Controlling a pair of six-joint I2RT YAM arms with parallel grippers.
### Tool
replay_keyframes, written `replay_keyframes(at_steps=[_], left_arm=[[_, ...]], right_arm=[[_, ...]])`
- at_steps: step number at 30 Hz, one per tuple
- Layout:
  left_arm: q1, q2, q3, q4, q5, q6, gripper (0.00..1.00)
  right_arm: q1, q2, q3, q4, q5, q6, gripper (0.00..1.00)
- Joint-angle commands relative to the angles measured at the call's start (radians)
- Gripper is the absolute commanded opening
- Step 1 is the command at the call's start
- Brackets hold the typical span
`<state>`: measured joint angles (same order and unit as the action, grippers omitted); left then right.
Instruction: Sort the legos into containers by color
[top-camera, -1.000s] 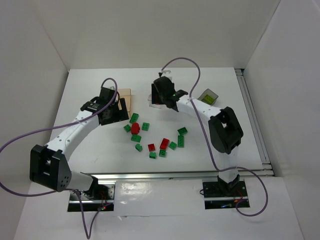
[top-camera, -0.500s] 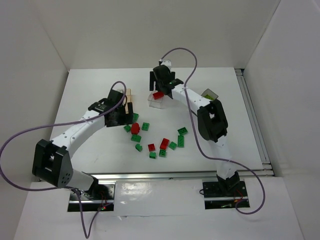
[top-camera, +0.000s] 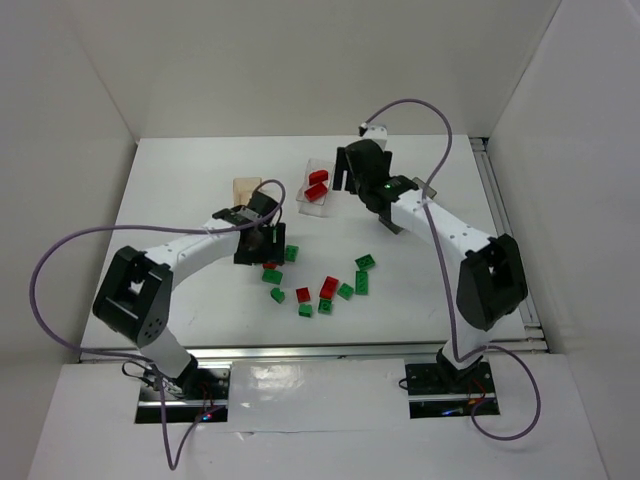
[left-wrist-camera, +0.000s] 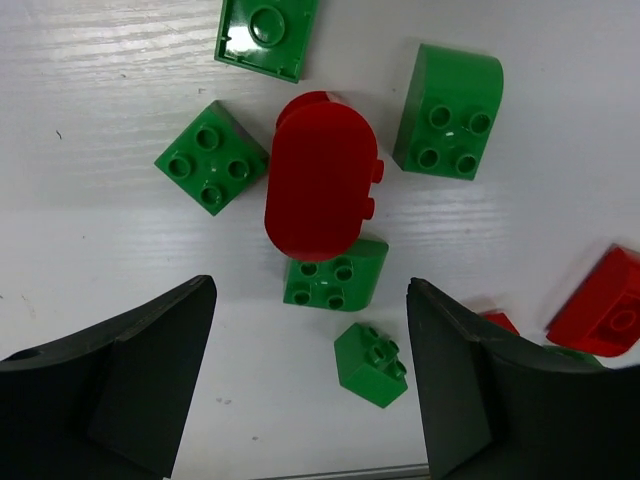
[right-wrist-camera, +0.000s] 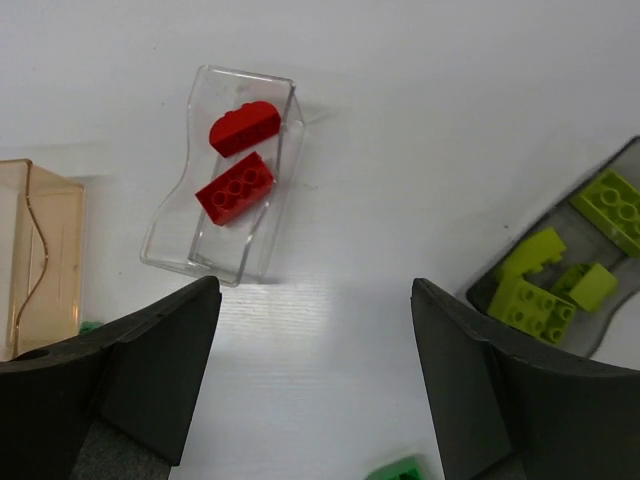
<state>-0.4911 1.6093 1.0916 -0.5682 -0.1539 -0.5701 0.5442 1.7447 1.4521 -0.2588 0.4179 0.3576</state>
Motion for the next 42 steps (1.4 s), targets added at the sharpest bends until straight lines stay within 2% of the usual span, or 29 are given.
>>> replay_keyframes(at_steps=[1, 4, 10, 18, 21, 23, 25, 30, 32, 36, 42], left_arm=[[-0.007, 0.026, 0.037, 0.039, -0.039, 0.019, 0.86], [-0.007, 0.057, 0.063, 0.039, -0.064, 0.019, 0.83], [-0.027, 0.118, 0.097, 0.039, -0.076, 0.019, 0.72], [-0.037, 0.192, 0.133, 0.039, -0.105, 0.019, 0.72], [-0.046, 0.192, 0.157, 0.030, -0.105, 0.030, 0.63], [-0.046, 0.192, 0.180, 0.019, -0.105, 0.030, 0.51], [-0.055, 0.179, 0.209, 0.005, -0.105, 0.039, 0.44], [-0.055, 0.121, 0.272, -0.047, -0.084, 0.058, 0.32], [-0.055, 0.107, 0.310, -0.047, -0.084, 0.067, 0.26], [-0.055, 0.136, 0.422, -0.056, -0.065, 0.076, 0.26], [-0.055, 0.345, 0.691, -0.056, -0.056, 0.095, 0.26]], right_arm=[[-0.024, -0.072, -0.079, 0.009, 0.036, 0.030, 0.84], [-0.033, -0.105, -0.142, 0.000, 0.036, 0.040, 0.84], [-0.033, -0.128, -0.153, -0.010, 0.036, 0.040, 0.84], [-0.043, -0.128, -0.153, -0.010, 0.036, 0.040, 0.84], [-0.043, -0.128, -0.153, -0.019, 0.036, 0.040, 0.84], [-0.052, -0.128, -0.153, -0.019, 0.036, 0.040, 0.84], [-0.052, -0.128, -0.162, -0.019, 0.045, 0.040, 0.84], [-0.061, -0.159, -0.171, -0.028, 0.065, 0.040, 0.84], [-0.070, -0.184, -0.194, -0.028, 0.076, 0.040, 0.84], [-0.079, -0.209, -0.214, -0.039, 0.076, 0.040, 0.84], [-0.089, -0.260, -0.245, -0.085, 0.085, 0.050, 0.84]])
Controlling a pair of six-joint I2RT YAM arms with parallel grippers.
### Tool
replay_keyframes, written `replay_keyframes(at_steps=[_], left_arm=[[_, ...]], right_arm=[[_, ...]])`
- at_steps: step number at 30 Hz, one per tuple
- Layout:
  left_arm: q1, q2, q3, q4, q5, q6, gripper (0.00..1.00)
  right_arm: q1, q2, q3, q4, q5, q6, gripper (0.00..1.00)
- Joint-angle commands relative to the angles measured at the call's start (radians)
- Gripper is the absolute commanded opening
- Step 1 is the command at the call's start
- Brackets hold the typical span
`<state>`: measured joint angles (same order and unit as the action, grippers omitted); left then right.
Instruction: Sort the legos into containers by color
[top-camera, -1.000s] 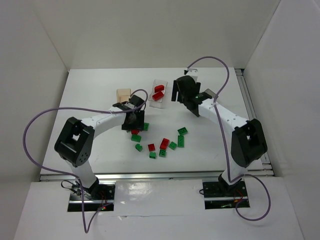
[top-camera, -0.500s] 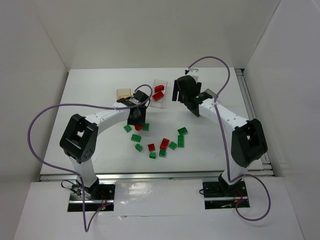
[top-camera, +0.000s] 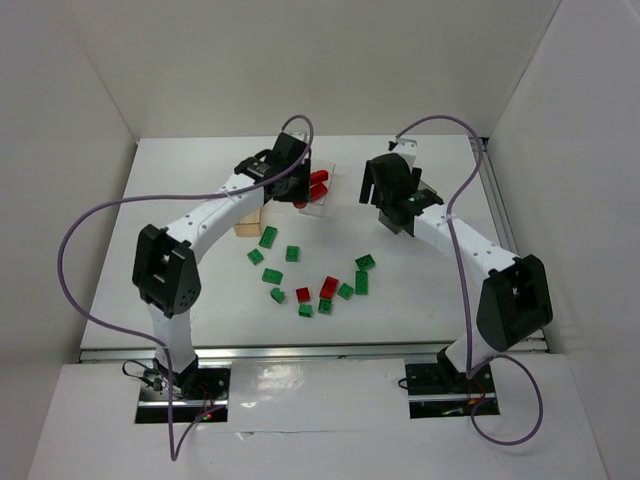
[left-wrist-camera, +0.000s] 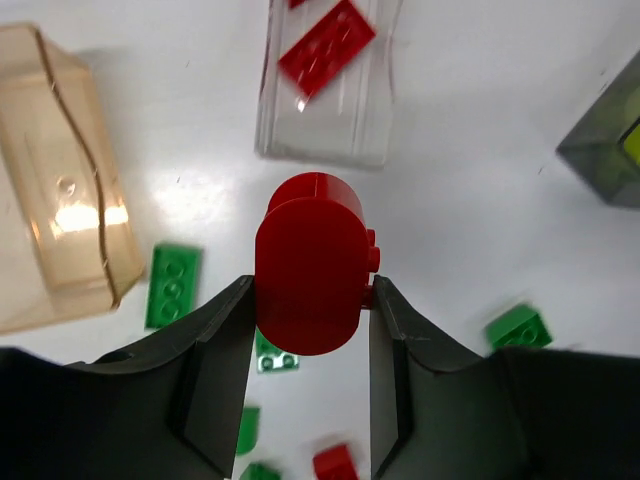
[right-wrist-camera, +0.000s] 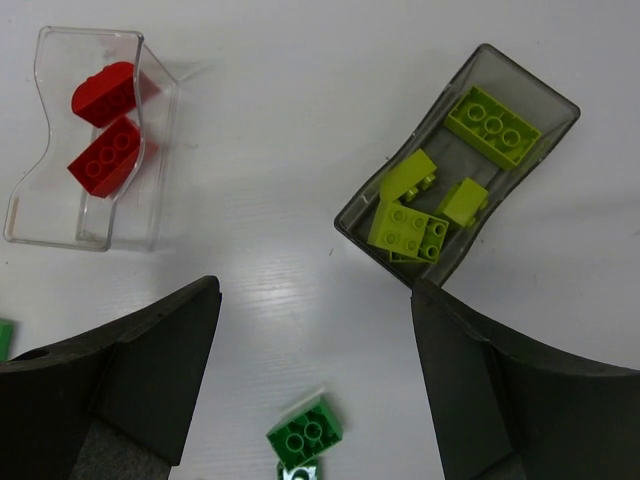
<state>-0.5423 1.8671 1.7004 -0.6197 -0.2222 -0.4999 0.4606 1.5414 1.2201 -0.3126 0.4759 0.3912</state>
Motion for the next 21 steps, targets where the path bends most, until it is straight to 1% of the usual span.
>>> replay_keyframes(at_steps=[1, 2, 4, 5, 6, 7, 8, 9, 11, 12, 13, 14, 16, 17, 20, 21], left_arm=[[-0.004, 0.119, 0.119, -0.005, 0.012, 0.024, 0.26], [-0.004, 0.183, 0.198, -0.005, 0.012, 0.024, 0.27], [-0.004, 0.245, 0.272, -0.005, 0.012, 0.024, 0.29], [0.005, 0.277, 0.347, -0.005, 0.012, 0.024, 0.36], [0.005, 0.343, 0.385, -0.015, -0.006, 0.024, 0.48], [0.005, 0.374, 0.422, -0.015, -0.006, 0.024, 0.65], [0.016, 0.403, 0.497, -0.035, -0.006, 0.034, 0.86], [0.016, 0.427, 0.537, -0.052, 0.012, 0.034, 0.90], [0.016, 0.455, 0.600, -0.074, 0.032, 0.034, 0.92], [0.016, 0.437, 0.601, -0.074, 0.055, 0.034, 0.92], [0.016, 0.381, 0.576, -0.058, 0.067, 0.034, 0.92], [0.016, 0.344, 0.514, -0.043, 0.076, 0.034, 0.89], [0.016, 0.264, 0.437, -0.008, 0.105, 0.034, 0.84], [0.016, 0.180, 0.351, -0.008, 0.106, 0.046, 0.82], [0.016, 0.061, 0.199, 0.014, 0.136, 0.070, 0.80], [0.016, -0.009, 0.092, 0.014, 0.136, 0.070, 0.80]], right_arm=[[-0.014, -0.072, -0.025, -0.046, 0.027, 0.017, 0.84], [-0.014, -0.081, -0.034, -0.046, 0.027, 0.017, 0.84], [-0.014, -0.105, -0.043, -0.078, 0.027, 0.026, 0.84], [-0.014, -0.115, -0.053, -0.079, 0.027, 0.026, 0.84], [-0.023, -0.131, -0.053, -0.092, 0.027, 0.026, 0.84], [-0.023, -0.132, -0.062, -0.101, 0.027, 0.026, 0.84], [-0.023, -0.148, -0.071, -0.114, 0.036, 0.026, 0.84], [-0.023, -0.164, -0.071, -0.114, 0.036, 0.026, 0.84], [-0.023, -0.188, -0.097, -0.135, 0.036, 0.035, 0.84], [-0.023, -0.197, -0.097, -0.135, 0.036, 0.035, 0.84], [-0.023, -0.198, -0.112, -0.135, 0.036, 0.035, 0.84], [-0.023, -0.208, -0.113, -0.135, 0.026, 0.035, 0.84], [-0.023, -0.219, -0.142, -0.135, 0.006, 0.044, 0.84], [-0.023, -0.219, -0.142, -0.135, -0.026, 0.044, 0.84], [-0.014, -0.219, -0.172, -0.126, -0.065, 0.070, 0.84], [-0.014, -0.228, -0.186, -0.126, -0.075, 0.071, 0.84]])
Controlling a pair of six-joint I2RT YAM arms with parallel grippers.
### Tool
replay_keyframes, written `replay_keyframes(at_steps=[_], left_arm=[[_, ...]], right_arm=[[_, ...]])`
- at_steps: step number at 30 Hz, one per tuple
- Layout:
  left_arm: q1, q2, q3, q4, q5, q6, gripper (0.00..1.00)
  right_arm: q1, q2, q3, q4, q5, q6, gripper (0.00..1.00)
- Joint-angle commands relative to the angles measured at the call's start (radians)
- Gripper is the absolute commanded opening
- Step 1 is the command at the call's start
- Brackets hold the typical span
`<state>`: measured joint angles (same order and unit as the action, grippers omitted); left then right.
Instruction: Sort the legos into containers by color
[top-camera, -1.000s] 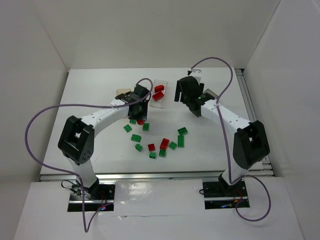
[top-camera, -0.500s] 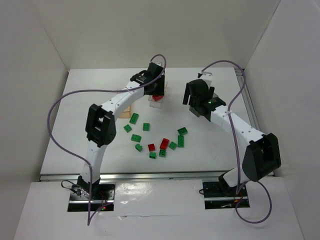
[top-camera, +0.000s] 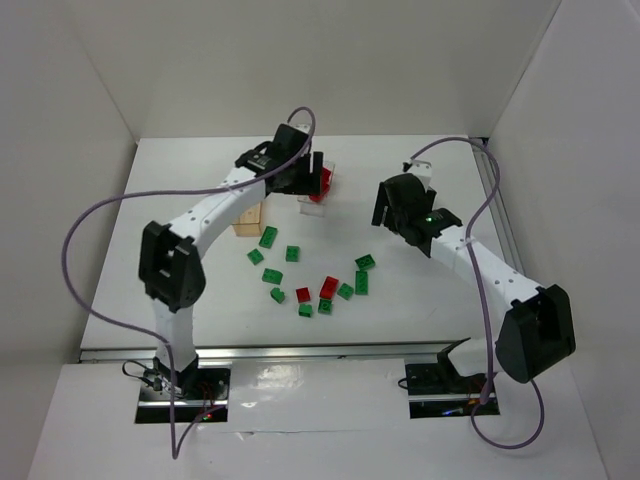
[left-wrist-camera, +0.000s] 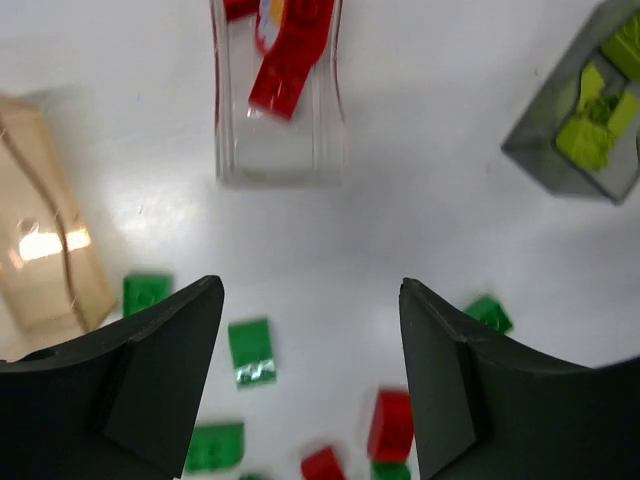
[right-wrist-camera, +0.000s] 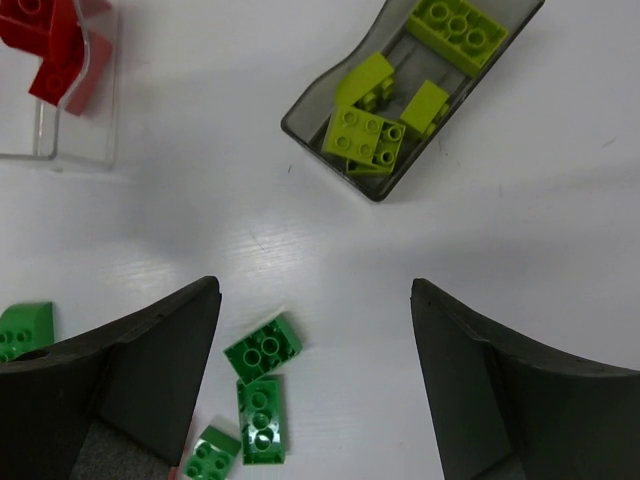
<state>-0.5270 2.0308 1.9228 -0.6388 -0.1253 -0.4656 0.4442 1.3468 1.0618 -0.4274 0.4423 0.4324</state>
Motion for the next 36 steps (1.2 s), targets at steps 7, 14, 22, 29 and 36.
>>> replay_keyframes(at_steps=[7, 14, 22, 29, 36], left_arm=[[-0.039, -0.334, -0.560, 0.131, 0.052, -0.030, 0.92], [-0.073, -0.291, -0.656, 0.223, -0.016, -0.065, 0.88], [-0.073, -0.163, -0.595, 0.202, -0.105, -0.087, 0.81], [-0.073, -0.098, -0.558, 0.171, -0.120, -0.110, 0.67], [-0.073, -0.080, -0.548, 0.153, -0.120, -0.100, 0.54]], right_arm=[[0.076, -0.034, -0.042, -0.011, -0.022, 0.063, 0.84], [0.132, -0.001, -0.031, -0.022, -0.002, 0.072, 0.84], [0.133, 0.017, -0.031, -0.022, 0.007, 0.081, 0.84], [0.133, 0.037, -0.020, -0.031, 0.041, 0.072, 0.84], [0.133, 0.046, -0.011, -0.040, 0.072, 0.062, 0.85]])
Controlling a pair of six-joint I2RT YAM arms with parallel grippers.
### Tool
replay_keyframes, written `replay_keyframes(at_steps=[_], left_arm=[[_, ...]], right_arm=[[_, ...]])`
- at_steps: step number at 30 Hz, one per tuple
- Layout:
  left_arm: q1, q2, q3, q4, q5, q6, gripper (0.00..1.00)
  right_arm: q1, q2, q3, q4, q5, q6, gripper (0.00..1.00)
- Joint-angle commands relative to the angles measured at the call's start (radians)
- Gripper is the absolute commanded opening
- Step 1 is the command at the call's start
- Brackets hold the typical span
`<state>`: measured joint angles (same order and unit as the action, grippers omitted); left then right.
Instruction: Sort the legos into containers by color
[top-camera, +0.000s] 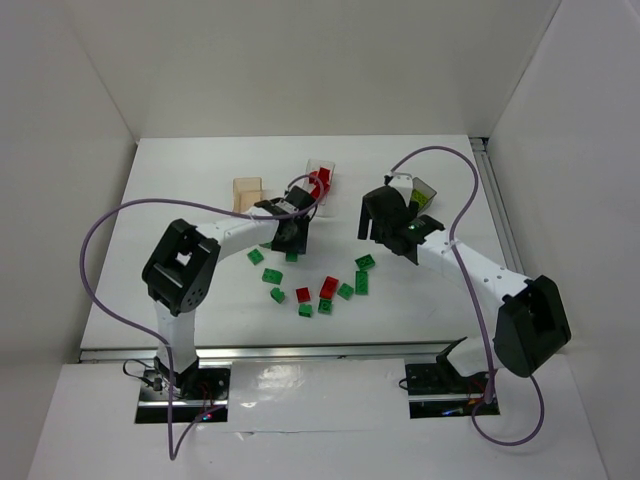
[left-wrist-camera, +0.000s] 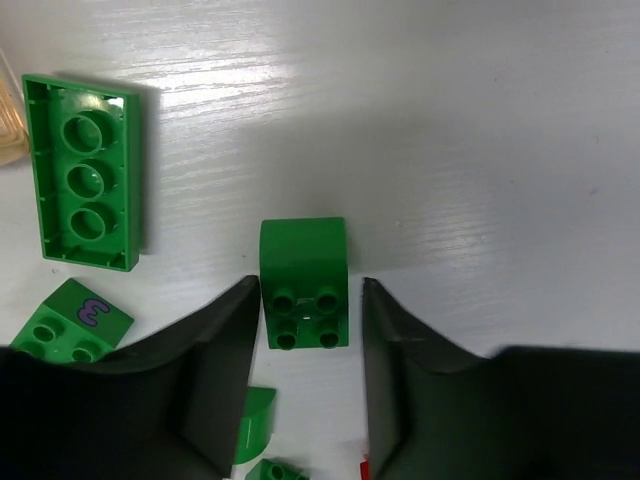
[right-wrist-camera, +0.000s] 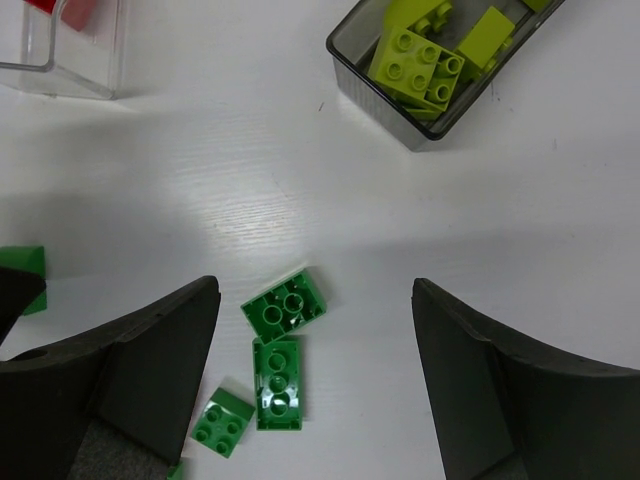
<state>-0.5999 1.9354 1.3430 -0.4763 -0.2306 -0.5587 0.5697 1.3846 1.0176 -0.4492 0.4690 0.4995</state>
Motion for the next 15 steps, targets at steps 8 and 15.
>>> replay_keyframes(at_steps=[8, 15], left_arm=[[0.044, -0.121, 0.093, -0.071, 0.000, 0.011, 0.36], [0.159, -0.194, 0.163, -0.097, -0.036, 0.065, 0.34]], right_arm=[[0.007, -0.027, 0.052, -0.028, 0.065, -0.006, 0.85], [0.007, -0.036, 0.052, -0.037, 0.065, -0.006, 0.85]])
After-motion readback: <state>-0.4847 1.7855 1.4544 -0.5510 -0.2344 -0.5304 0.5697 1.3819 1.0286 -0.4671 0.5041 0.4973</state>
